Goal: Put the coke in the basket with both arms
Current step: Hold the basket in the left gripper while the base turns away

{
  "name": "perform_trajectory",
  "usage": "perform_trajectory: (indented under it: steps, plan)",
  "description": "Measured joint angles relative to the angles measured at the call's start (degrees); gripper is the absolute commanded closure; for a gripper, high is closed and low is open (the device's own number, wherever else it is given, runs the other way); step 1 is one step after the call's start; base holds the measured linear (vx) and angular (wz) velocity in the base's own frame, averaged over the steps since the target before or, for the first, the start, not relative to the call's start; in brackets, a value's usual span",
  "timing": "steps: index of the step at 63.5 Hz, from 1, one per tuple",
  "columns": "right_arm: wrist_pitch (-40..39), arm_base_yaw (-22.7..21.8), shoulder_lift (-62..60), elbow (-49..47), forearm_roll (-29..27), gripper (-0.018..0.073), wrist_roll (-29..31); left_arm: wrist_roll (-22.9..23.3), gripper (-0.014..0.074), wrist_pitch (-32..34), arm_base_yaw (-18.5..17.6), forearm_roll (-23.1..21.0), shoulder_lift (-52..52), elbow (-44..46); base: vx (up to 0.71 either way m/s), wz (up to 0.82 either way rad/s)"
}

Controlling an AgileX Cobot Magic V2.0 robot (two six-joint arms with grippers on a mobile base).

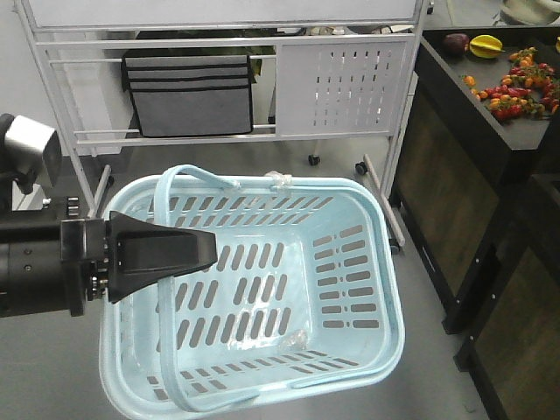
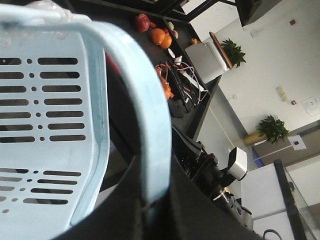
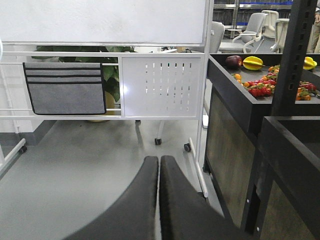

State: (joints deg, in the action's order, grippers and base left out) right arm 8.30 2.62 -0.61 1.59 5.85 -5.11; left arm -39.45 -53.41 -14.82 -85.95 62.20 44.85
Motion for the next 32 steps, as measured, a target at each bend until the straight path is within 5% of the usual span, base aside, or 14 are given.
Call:
perform_trajectory:
  steps: [32]
  plan:
    - [0.0, 0.0, 0.0, 0.0, 0.0, 0.0564, 0.0, 0.0, 0.0603, 0.0, 0.0, 0.0, 0.0, 0.0, 0.23, 0.05]
